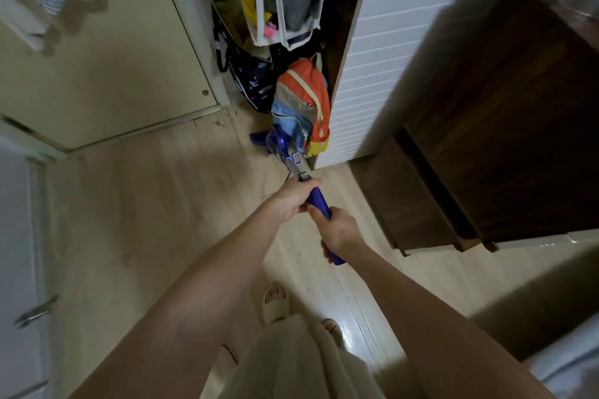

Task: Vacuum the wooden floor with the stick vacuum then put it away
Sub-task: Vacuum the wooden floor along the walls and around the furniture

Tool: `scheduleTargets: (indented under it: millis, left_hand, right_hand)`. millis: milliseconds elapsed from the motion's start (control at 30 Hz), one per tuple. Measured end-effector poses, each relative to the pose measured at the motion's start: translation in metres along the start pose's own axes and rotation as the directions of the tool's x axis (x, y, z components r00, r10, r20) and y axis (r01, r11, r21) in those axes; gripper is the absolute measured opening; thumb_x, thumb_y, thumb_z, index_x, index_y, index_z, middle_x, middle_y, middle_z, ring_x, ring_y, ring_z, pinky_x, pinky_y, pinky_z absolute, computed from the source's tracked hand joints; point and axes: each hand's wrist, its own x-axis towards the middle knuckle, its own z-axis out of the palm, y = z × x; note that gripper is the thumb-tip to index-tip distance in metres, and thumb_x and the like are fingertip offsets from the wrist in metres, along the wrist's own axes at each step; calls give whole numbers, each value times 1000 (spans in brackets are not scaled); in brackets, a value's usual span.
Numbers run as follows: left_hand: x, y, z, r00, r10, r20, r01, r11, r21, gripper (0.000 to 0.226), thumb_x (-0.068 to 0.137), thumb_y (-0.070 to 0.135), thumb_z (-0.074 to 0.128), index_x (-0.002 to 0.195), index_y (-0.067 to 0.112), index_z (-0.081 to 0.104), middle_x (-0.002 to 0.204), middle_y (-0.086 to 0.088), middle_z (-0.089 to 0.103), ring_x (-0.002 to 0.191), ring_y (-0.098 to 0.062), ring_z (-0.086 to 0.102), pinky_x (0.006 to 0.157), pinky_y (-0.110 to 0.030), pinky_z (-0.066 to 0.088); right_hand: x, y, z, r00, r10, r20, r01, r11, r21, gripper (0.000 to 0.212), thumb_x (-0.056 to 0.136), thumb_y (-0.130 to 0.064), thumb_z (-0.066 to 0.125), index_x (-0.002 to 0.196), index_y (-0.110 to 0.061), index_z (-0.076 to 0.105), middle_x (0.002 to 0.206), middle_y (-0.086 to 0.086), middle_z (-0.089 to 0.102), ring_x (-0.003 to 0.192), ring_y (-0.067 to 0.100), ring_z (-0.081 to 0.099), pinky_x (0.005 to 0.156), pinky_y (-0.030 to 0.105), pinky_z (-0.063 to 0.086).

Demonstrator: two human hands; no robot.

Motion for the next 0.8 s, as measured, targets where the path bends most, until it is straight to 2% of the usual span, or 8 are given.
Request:
scheduleTargets:
  millis: [100,200,367,467,567,667,800]
  left_hand:
    - [18,5,-2,1000,13,-7,-13,1000,12,15,92,21,57,80,14,53,73,-4,57,63,-15,57,58,-25,49]
    - [23,9,6,999,31,15,-31,999,26,12,92,21,56,83,14,51,73,-5,56,64,-16,58,55,-24,48]
    - [8,6,24,999,39,38,-41,998,52,11,93,21,54,85,16,48,76,-4,55,66,-15,57,54,-23,48]
    - [-12,-10,35,998,21,55,-25,997,67,12,93,20,54,84,16,48,73,-4,53,64,-15,56,55,-24,49]
    - [-40,-38,54,996,-12,86,3,995,102,14,93,18,55,81,15,48,70,-4,52,61,-15,55,56,-24,49]
    - [-71,-64,80,995,-20,99,8,993,116,14,92,15,55,80,13,49,68,-4,52,59,-14,56,54,-23,49]
    - [-115,-92,117,993,-38,111,25,993,116,15,91,14,54,78,13,47,66,-4,51,55,-14,55,53,-23,50]
  right_hand:
    - [14,-5,2,998,-10,-63,4,996,-94,42,96,-53,44,98,-11,50,74,10,60,44,21,55,42,29,50]
    - [17,-3,-6,990,-32,-137,9,986,-164,41,94,-52,47,99,-12,53,82,12,61,56,27,61,42,31,50]
    - [4,10,-12,983,-23,-182,-12,982,-190,43,91,-55,47,99,-13,55,92,12,62,77,35,66,67,45,58]
    - [-20,31,-12,985,-16,-171,-14,985,-174,39,91,-54,46,96,-16,54,90,9,60,78,32,65,72,48,58]
    - [-51,66,-16,989,-2,-151,-21,989,-147,34,94,-51,46,94,-17,52,85,7,59,73,29,64,65,42,59]
    - [-82,102,-26,994,13,-112,-28,991,-132,34,96,-49,45,97,-15,49,85,9,60,60,24,60,43,29,51]
    - [-119,144,-49,998,13,-60,-19,995,-101,35,96,-45,46,96,-10,50,73,9,57,45,21,53,37,24,43]
